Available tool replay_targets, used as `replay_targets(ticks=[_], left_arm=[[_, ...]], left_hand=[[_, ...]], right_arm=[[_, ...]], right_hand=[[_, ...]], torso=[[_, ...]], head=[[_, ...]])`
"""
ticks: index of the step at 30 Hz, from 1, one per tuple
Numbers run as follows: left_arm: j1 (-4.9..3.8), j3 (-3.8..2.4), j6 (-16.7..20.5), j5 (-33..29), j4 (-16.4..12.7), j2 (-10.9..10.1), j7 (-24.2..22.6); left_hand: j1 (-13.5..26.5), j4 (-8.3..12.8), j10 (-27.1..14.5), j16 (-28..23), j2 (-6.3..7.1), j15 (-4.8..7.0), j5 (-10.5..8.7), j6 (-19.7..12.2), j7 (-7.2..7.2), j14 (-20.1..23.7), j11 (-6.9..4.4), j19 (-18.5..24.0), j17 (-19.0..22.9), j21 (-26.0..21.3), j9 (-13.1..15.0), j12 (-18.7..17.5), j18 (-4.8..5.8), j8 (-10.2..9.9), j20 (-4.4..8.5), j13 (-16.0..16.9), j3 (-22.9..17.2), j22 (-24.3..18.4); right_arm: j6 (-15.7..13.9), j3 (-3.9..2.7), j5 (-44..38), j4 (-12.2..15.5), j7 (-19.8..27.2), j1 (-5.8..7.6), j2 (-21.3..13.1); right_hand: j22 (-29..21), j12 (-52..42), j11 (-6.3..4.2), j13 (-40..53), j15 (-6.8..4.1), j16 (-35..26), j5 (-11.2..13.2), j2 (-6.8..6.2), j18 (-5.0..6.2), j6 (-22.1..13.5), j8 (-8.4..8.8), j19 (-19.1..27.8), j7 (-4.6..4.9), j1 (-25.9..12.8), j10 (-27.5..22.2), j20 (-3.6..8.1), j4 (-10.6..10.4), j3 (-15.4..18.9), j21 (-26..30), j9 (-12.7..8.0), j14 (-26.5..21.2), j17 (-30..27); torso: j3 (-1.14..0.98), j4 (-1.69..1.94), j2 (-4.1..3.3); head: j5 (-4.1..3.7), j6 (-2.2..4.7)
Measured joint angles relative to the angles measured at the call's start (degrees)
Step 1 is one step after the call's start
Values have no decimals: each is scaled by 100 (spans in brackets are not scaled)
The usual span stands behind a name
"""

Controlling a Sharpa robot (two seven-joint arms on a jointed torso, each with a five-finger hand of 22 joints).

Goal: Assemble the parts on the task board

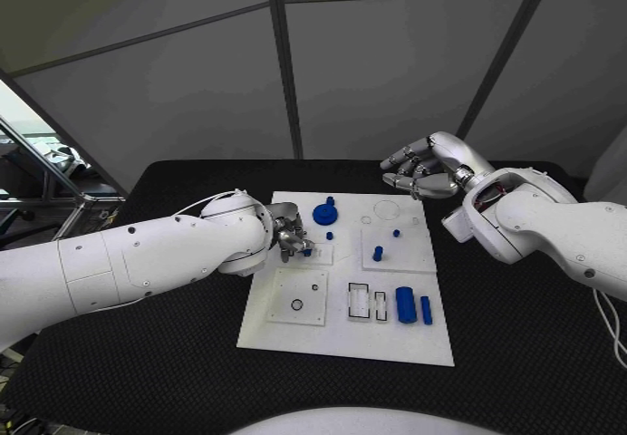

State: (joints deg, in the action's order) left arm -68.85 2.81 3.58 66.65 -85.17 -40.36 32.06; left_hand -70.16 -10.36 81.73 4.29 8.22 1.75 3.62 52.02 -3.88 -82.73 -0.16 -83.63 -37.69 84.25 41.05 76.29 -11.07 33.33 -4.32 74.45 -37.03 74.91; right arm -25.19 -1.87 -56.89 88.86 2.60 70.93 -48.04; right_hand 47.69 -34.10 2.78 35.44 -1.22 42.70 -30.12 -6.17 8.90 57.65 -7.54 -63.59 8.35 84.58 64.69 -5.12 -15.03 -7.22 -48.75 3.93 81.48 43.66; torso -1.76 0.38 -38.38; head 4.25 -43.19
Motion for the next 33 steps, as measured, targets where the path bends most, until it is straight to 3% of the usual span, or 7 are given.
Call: replay_targets(ticks=[17,28,33], left_arm=[[10,1,-83,97,-16,-9,84],[12,1,-85,115,-6,6,108],[10,0,-83,125,1,17,115]], left_hand=[[32,11,-1,0,29,0,-18,-1,-1,0,1,0,1,0,16,26,0,-4,0,21,-12,0],[210,30,43,0,-26,20,-19,44,43,-20,-4,0,-11,22,18,66,1,49,0,50,-30,0],[629,415,84,0,13,20,-21,187,104,-20,-44,0,-32,22,28,104,0,67,0,50,-150,0]], right_arm=[[1,1,11,-1,2,0,-4],[1,1,12,-4,3,0,-1],[1,1,13,-8,2,0,-4]], right_hand=[[1,0,0,1,0,0,-23,0,0,0,0,0,0,0,0,0,0,0,0,0,0,20],[1,0,0,1,0,0,-23,0,0,0,0,0,0,0,0,0,-11,-10,0,0,0,19],[1,0,0,1,0,0,-23,0,0,0,0,0,0,0,0,0,-16,-16,0,0,0,19]], torso=[[-1,1,1],[-4,2,1],[-4,0,1]], head=[[21,-15],[24,-15],[25,-15]])
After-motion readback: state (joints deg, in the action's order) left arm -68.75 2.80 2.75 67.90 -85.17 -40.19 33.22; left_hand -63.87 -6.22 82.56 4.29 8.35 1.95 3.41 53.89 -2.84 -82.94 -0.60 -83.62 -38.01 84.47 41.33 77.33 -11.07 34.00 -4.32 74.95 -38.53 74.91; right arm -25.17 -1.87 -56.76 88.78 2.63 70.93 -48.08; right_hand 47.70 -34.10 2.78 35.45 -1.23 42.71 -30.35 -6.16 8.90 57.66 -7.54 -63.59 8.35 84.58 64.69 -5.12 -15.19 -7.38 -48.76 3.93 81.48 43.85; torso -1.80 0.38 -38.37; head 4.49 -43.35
